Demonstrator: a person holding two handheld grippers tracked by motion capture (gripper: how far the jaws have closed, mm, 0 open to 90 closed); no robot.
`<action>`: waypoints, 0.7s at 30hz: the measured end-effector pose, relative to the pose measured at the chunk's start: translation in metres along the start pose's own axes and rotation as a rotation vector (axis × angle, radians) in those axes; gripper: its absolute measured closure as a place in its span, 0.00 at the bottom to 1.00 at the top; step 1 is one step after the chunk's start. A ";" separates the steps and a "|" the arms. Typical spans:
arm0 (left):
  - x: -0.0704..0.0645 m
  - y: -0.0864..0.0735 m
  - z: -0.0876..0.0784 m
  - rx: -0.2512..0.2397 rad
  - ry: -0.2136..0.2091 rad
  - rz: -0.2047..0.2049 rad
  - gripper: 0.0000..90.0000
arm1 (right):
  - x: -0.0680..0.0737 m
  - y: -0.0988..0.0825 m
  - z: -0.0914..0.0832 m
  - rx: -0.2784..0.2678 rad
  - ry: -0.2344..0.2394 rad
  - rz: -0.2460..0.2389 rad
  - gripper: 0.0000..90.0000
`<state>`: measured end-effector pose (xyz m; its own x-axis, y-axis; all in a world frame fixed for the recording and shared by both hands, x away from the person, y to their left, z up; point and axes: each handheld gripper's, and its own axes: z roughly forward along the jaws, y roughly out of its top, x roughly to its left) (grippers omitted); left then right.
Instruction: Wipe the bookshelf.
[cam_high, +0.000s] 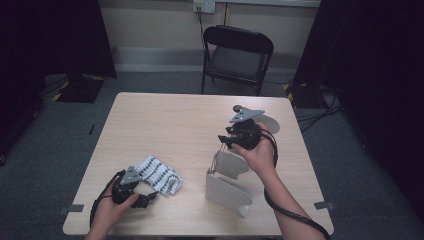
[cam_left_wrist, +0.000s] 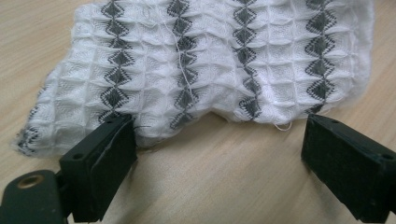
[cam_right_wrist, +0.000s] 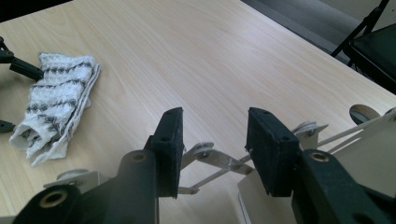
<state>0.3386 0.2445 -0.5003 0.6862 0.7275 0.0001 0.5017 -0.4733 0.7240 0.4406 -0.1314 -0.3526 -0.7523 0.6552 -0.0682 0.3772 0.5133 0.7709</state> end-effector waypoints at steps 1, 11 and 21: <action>0.000 0.000 0.000 0.000 -0.002 -0.001 0.11 | 0.000 -0.002 0.000 -0.001 0.000 0.002 0.63; -0.001 0.000 0.001 -0.005 -0.001 -0.007 0.11 | 0.004 -0.011 0.007 0.012 0.012 0.027 0.65; 0.000 0.000 0.001 -0.004 -0.002 -0.005 0.11 | 0.006 -0.008 0.016 0.008 0.004 0.020 0.72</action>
<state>0.3386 0.2438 -0.5007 0.6846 0.7289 -0.0045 0.5027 -0.4676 0.7271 0.4418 -0.1228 -0.3689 -0.7466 0.6634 -0.0501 0.3970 0.5046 0.7667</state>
